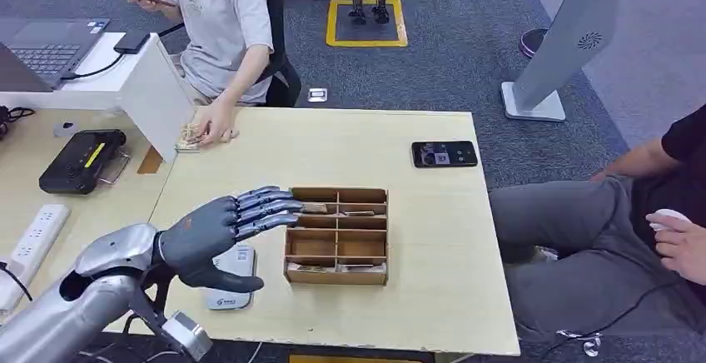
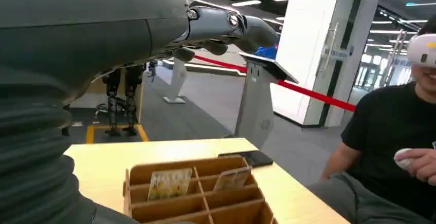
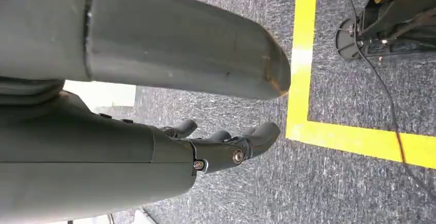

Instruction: Pass the card to the sensor for recognition and then transmit it.

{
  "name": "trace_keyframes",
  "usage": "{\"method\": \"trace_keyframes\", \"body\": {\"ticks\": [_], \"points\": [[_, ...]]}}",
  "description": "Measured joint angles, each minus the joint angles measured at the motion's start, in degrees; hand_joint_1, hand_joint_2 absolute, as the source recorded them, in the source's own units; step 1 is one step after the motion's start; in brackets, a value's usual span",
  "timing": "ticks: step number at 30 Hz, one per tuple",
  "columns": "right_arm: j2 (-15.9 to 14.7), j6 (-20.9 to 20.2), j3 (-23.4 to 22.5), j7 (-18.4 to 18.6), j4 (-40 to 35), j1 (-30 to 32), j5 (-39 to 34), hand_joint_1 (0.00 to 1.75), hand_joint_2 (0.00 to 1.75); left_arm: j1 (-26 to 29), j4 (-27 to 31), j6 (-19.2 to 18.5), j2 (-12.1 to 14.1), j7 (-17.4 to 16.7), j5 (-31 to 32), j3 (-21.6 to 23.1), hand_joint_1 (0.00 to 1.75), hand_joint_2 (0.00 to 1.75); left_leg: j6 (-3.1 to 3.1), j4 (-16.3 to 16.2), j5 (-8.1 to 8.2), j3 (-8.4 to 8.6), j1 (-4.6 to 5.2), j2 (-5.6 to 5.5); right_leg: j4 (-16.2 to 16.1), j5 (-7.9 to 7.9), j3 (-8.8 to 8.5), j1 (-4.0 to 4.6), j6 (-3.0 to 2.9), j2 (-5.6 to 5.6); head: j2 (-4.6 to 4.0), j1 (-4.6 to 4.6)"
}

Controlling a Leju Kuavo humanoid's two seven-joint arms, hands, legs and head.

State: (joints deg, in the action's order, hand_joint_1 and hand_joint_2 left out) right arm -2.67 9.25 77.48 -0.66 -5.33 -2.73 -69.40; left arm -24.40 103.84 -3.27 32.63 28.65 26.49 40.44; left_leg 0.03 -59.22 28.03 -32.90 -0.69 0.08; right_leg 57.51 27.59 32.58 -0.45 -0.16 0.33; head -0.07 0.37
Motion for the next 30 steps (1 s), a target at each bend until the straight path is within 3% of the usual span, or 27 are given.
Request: {"method": "trace_keyframes", "body": {"ticks": [6, 11, 22, 30], "points": [[0.0, 0.5, 1.0, -0.1, 0.2, 0.0, 0.7, 0.00, 0.00, 3.0, -0.6, 5.3, -1.0, -5.9, 9.5, 2.9, 0.00, 1.75, 0.01, 0.0, 0.00, -0.01, 0.03, 0.00, 0.0, -0.04, -0.01, -0.01, 0.05, 0.00, 0.00, 0.00], [0.1, 1.0, 1.8, 0.7, 0.3, -0.2, 1.5, 0.00, 0.00, 3.0, -4.4, 10.4, -2.5, -13.0, 18.9, 5.8, 0.00, 1.75, 0.01, 0.0, -0.01, 0.01, 0.04, 0.00, 0.0, -0.06, -0.02, -0.02, 0.06, 0.00, 0.00, 0.02], [0.1, 0.8, 3.4, 2.1, 0.3, -0.3, 2.4, 0.00, 0.00, 3.3, -14.8, 15.3, -7.6, -18.8, 25.4, 9.3, 0.00, 1.75, 0.01, 0.0, 0.00, -0.01, 0.03, -0.02, 0.0, -0.05, -0.01, -0.01, 0.05, -0.02, 0.00, 0.00], [0.1, 1.8, 3.7, 2.7, 0.2, -0.3, 2.0, 0.00, 0.00, 5.8, -17.9, 17.0, -11.3, -20.0, 24.9, 9.5, 0.00, 1.75, 0.01, 0.0, 0.00, -0.01, 0.04, -0.02, 0.0, -0.05, -0.01, -0.02, 0.06, -0.02, 0.00, 0.02]]}}
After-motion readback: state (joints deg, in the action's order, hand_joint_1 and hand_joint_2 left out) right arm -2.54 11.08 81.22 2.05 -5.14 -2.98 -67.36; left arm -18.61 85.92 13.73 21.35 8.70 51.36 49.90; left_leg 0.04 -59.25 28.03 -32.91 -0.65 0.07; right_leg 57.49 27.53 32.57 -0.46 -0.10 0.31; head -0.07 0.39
